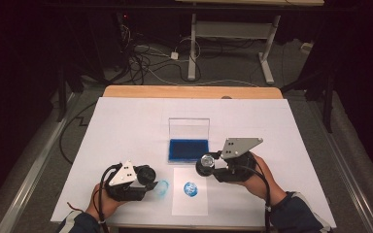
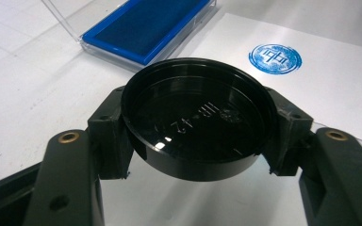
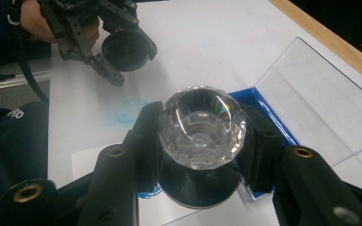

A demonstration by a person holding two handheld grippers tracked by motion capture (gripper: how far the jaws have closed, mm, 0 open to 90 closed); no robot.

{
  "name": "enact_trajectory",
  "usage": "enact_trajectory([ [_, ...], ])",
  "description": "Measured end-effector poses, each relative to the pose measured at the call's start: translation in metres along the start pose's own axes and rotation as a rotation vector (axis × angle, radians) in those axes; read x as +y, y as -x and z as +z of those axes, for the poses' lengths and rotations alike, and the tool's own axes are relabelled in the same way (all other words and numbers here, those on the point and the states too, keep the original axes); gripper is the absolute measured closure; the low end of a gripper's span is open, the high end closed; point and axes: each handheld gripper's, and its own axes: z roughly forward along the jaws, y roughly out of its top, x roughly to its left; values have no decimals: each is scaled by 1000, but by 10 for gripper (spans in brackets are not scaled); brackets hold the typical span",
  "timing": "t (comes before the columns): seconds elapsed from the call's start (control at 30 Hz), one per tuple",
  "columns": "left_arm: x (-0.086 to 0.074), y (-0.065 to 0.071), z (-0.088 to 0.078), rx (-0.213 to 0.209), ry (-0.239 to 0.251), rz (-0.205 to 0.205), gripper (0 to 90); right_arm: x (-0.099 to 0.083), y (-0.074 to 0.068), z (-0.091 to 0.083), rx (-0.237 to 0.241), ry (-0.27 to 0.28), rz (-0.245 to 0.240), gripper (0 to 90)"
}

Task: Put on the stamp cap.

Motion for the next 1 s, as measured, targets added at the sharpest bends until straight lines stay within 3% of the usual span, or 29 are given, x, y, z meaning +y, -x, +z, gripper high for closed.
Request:
enact_trajectory([
  [0.3,10,3,9,-32,15,15,358,0,1,0,-2,27,14,566],
  [0.63,24,17,26,-82,1,60,358,4,-4,1,13,54,8,566],
  [1.0,40,31,43,-133,-8,81,359,5,-8,2,26,75,11,566],
])
